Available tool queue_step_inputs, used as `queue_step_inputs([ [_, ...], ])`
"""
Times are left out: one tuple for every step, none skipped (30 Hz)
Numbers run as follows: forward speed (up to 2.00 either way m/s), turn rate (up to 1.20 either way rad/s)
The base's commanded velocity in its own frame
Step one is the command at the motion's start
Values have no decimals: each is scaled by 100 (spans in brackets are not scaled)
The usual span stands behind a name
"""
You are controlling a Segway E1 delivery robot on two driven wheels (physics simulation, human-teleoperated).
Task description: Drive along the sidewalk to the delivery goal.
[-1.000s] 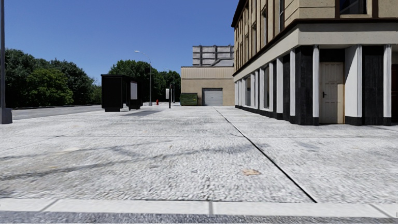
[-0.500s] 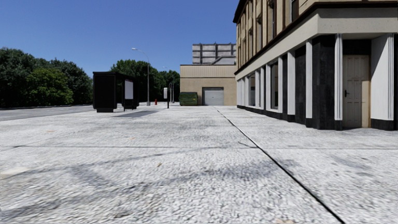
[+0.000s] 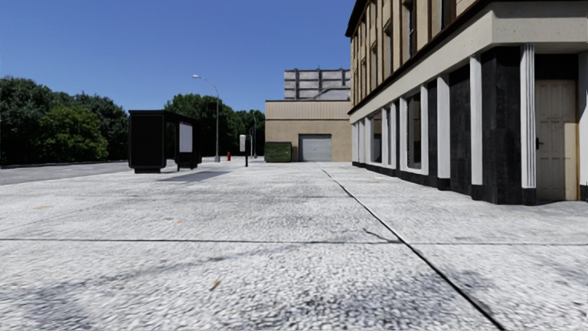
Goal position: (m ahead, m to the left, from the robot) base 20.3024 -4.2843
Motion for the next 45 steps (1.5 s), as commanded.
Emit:
queue_step_inputs([
  [99,0],
  [99,0],
  [99,0],
  [99,0],
  [99,0],
  [99,0],
  [99,0],
  [99,0],
  [99,0],
  [99,0],
  [99,0],
  [99,0],
  [107,0],
  [134,0],
  [200,0],
  [200,0],
  [200,0],
  [200,0],
  [200,0],
  [200,0],
  [200,0],
  [200,0],
  [200,0],
  [200,0],
  [200,0],
  [200,0],
  [200,0],
  [200,0],
  [200,0],
  [200,0],
  [200,0],
  [200,0],
  [200,0],
  [200,0],
  [200,0],
  [200,0],
  [200,0],
  [200,0],
  [200,0],
  [200,0],
  [200,0],
  [200,0],
  [200,0],
  [200,0],
  [200,0],
])
